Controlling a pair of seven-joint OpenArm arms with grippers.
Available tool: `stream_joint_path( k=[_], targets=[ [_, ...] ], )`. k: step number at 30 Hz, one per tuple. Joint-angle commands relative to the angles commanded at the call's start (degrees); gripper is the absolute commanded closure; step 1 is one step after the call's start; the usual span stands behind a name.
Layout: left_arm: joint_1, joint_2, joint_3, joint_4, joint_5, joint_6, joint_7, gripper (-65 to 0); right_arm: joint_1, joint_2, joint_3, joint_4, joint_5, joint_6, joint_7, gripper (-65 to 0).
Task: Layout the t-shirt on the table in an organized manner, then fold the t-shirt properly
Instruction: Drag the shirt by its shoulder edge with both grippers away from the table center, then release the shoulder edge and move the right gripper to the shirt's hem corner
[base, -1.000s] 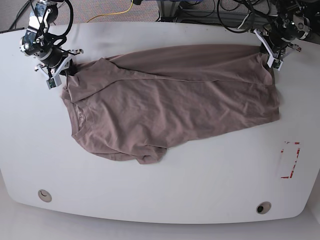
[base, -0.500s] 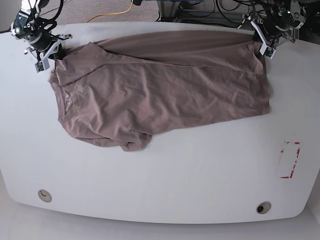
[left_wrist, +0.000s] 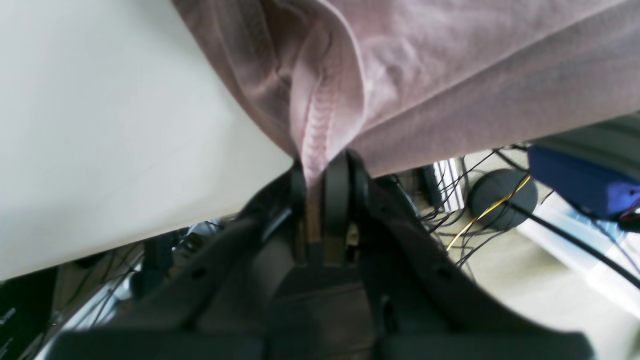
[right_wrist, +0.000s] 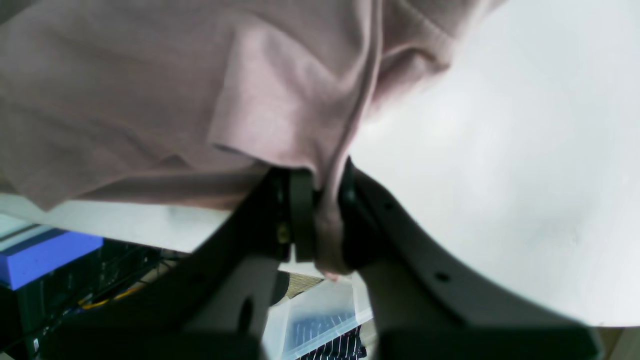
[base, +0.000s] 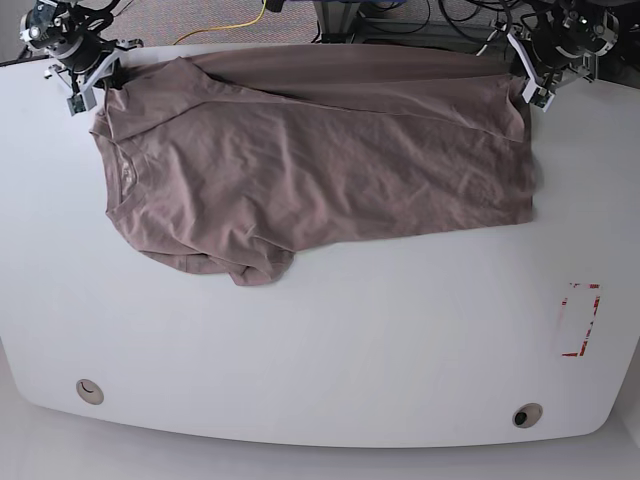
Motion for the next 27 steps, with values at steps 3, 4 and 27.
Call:
stream_joint_path(
  k=[3, 4, 27],
  targets=[
    [0.00, -0.88, 0.00, 0.00, 0.00, 0.00, 0.00, 0.0, 0.00, 0.00, 0.00, 0.00, 0.00, 0.00, 0.00, -2.1],
    [0.00, -0.88, 0.00, 0.00, 0.00, 0.00, 0.00, 0.0, 0.09, 0.00, 0.00, 0.00, 0.00, 0.00, 0.00, -2.7],
    [-6.68, -5.01, -0.26, 2.99, -0.44, 0.00, 8.18, -28.9, 2.99, 0.35, 5.71, 7.65, -0.09, 0.00, -0.35, -52.8]
  ],
)
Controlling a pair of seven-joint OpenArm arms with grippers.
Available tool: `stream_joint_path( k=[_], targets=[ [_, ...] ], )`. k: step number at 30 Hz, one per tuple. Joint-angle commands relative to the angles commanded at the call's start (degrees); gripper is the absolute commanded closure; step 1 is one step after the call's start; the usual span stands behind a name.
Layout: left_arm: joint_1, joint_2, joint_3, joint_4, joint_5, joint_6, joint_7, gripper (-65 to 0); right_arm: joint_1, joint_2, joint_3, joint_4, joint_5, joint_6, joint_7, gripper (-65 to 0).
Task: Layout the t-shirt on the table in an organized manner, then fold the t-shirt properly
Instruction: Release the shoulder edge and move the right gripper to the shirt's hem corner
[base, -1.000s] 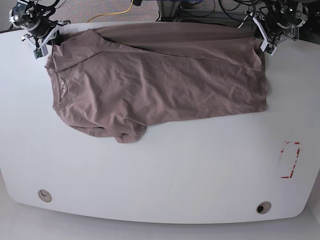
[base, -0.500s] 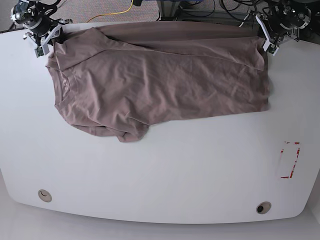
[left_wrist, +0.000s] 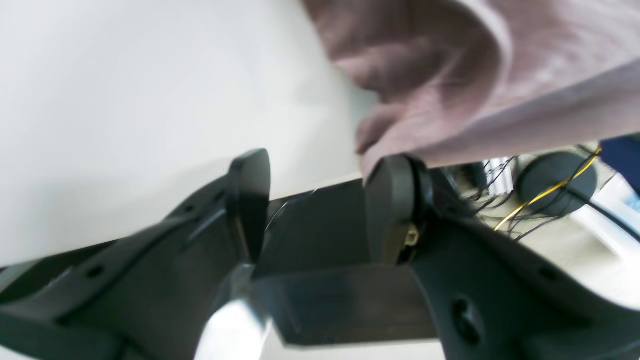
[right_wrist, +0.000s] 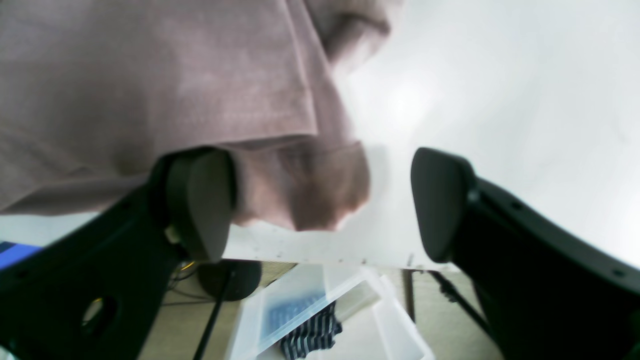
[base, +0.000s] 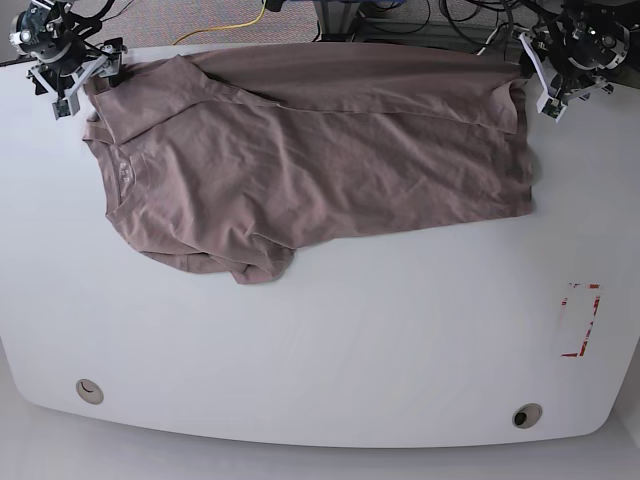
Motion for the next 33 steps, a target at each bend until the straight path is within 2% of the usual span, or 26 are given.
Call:
stream_joint_path(
  k=[8, 12, 16, 24, 33],
  targets=[
    [-5.01, -2.02, -1.93, 1.49, 0.00, 0.00, 2.81, -29.2, 2.02, 0.00, 0.70, 8.44, 0.00, 0.00, -7.74, -53.1],
    [-8.70, -3.34, -1.93, 1.76, 0.00, 0.00, 6.77, -29.2, 3.87, 0.09, 0.62, 10.55, 0.00, 0.00, -10.11, -53.1],
    [-11.43, -4.31, -2.02, 1.76, 0.35, 0.00, 9.93, -28.9, 6.07, 1.76, 0.62, 10.46, 0.00, 0.00, -12.57, -52.8],
    [-11.69, -4.48, -1.85, 1.85, 0.18, 0.00, 10.37, -29.0, 11.96, 2.20, -0.26, 10.29, 0.00, 0.00, -12.92, -53.0],
    [-9.41, -4.40, -2.02, 1.85, 0.09, 0.00, 10.73, -29.2, 22.68, 1.93, -9.23, 6.42, 0.00, 0.00, -12.92, -52.6]
  ],
)
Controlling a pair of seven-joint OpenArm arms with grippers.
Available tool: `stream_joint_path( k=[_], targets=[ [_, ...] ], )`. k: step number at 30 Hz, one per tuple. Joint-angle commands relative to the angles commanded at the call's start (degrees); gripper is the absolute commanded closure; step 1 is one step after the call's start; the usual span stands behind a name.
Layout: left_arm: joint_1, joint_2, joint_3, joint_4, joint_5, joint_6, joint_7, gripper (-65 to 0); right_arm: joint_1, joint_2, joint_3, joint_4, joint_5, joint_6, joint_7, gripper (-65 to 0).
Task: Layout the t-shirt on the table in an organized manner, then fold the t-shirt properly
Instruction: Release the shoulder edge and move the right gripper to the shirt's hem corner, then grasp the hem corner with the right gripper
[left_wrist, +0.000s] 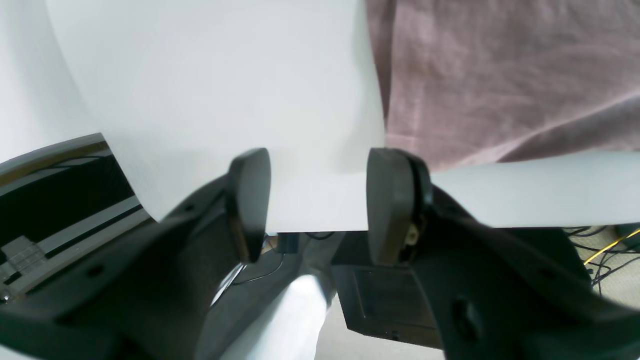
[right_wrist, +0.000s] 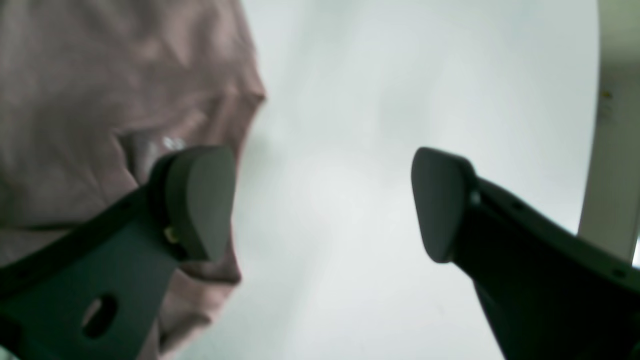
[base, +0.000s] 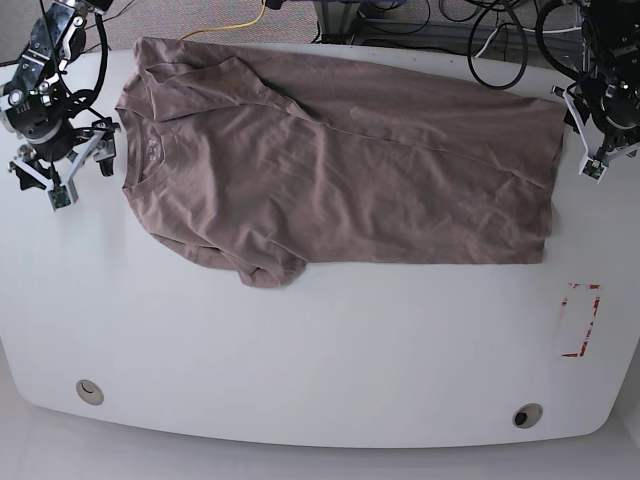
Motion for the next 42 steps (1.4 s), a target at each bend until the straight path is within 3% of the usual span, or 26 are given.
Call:
stream_joint_path(
  k=[13, 25, 32, 42],
  targets=[
    [8.79, 0.26, -1.85, 0.09, -0.09, 0.00, -0.35, -29.2, 16.53, -0.44, -9.85, -15.82, 0.00, 0.00, 0.44, -52.6],
    [3.25, 0.18, -6.51, 0.79, 0.18, 0.00, -0.18, -28.9, 29.54, -2.29, -16.79, -37.27, 0.00, 0.00, 7.30, -52.6],
    [0.97, -0.09, -6.95, 0.79, 0.26, 0.00, -0.18, -28.9, 32.70, -2.29, -22.15, -48.18, 0.00, 0.00, 14.59, -52.6],
    [-0.09, 0.00, -6.77, 0.79, 0.26, 0.00, -0.26, -28.9, 31.91, -4.92, -25.67, -49.14, 0.09, 0.00, 15.03, -52.5]
  ],
)
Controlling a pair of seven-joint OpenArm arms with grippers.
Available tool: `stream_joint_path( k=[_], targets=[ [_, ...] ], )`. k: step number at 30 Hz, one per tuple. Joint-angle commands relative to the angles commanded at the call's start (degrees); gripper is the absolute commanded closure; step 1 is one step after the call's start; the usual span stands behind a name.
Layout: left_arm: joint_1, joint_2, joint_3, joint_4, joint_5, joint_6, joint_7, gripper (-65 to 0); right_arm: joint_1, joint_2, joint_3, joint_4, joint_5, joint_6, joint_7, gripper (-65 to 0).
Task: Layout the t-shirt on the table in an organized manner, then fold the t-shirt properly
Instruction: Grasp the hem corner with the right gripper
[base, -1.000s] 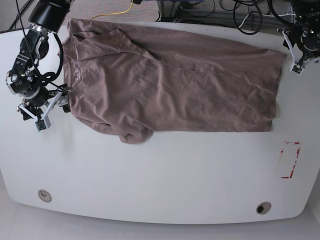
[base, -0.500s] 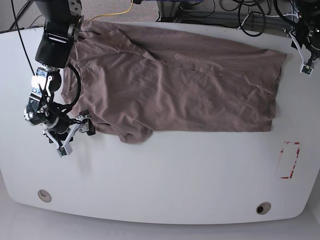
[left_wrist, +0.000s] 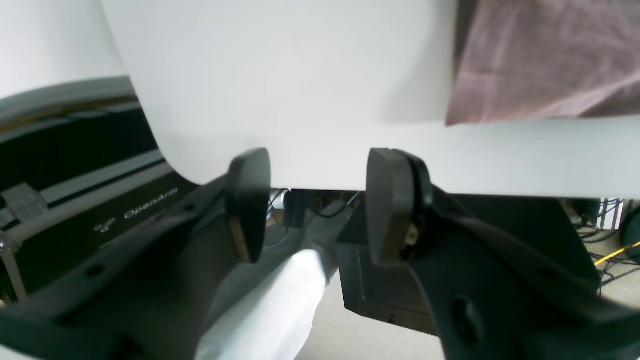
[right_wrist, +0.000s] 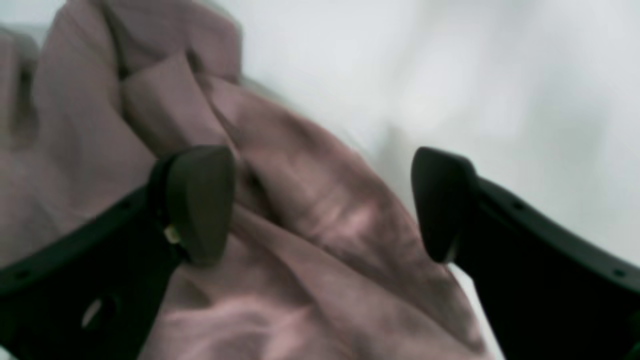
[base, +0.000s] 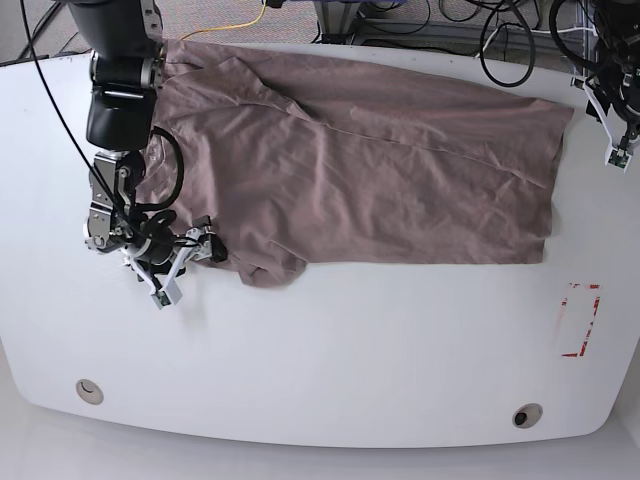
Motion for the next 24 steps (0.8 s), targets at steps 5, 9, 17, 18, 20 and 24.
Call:
stream_joint_path(
  k=[5, 9, 17, 18, 20, 24],
  targets=[
    [-0.09, 0.00, 0.09, 0.00, 0.00, 0.00, 0.00, -28.9, -0.26, -0.44, -0.09, 0.00, 0.00, 0.00, 0.00, -50.9],
    [-0.18, 0.00, 0.18, -0.09, 0.00, 0.00, -0.09, -28.9, -0.35, -1.67, -0.18, -0.09, -0.09, 0.00, 0.26, -37.6],
    [-1.23, 0.00, 0.18, -0.09, 0.00, 0.00, -0.09, -28.9, -0.35, -2.11, -0.26, 0.00, -0.09, 0.00, 0.18, -5.9],
    [-1.23, 0.00, 0.18, -0.09, 0.00, 0.00, -0.09, -28.9, -0.35, -2.11, -0.70, 0.18, -0.09, 0.00, 0.09, -3.2],
    [-1.32, 0.00, 0.18, -0.09, 0.09, 0.00, -0.09, -28.7, -0.26, -2.11, -2.29, 0.35, 0.00, 0.00, 0.09, -0.3],
    [-1.32, 0.00, 0.18, -0.18, 0.09, 0.00, -0.09, -28.7, -0.35, -1.58, -4.13, 2.81, 0.18, 0.00, 0.00, 0.0]
  ],
)
